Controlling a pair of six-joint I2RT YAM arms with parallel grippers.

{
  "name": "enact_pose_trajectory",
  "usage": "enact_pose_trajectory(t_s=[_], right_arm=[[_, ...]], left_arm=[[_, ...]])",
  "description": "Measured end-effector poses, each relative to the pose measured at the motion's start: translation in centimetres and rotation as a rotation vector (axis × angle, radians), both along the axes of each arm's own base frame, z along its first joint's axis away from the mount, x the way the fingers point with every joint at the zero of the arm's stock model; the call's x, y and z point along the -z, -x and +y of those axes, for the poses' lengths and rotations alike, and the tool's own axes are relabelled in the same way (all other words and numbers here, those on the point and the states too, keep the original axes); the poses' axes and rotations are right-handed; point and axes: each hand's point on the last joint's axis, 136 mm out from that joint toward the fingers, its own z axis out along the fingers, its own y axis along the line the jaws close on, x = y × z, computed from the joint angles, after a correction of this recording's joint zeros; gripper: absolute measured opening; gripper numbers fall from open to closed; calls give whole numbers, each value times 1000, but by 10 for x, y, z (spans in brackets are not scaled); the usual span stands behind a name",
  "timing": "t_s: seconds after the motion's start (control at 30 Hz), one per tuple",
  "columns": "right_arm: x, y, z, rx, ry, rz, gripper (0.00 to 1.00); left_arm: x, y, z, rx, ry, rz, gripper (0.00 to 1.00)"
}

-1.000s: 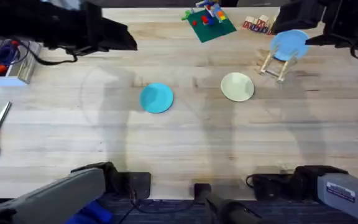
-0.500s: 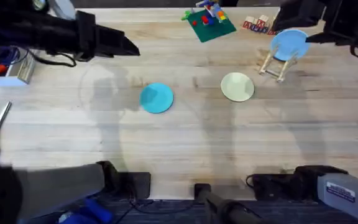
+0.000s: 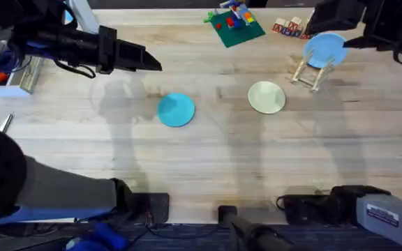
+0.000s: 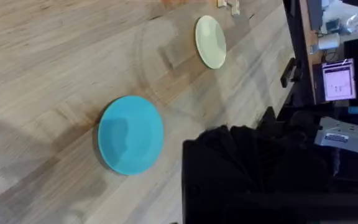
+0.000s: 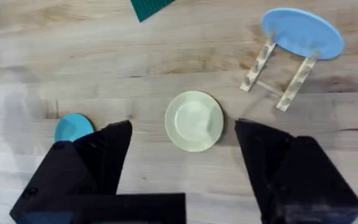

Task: Pick up the plates from the table one by one and place each into a slot on the dish rack.

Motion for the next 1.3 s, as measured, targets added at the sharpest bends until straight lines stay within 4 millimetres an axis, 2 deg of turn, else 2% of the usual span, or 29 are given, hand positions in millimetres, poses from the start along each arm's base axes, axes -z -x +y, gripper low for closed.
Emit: enact_pose_trajectory(t_s=[0.2,0.5,0.83,1.3], right_arm=[[0,0,0,0,0,0,996],[0,0,0,17,-13,5,996],[0,0,0,26,-21,8,996],[0,0,0,26,-21,8,996]], left_arm=[[1,0,3,-4,-8,-1,39],[4,-2,24,-57,-33,-6,39],[5,-4,25,-52,-38,-25,39],[18,-5,28,-47,-50,22,40]])
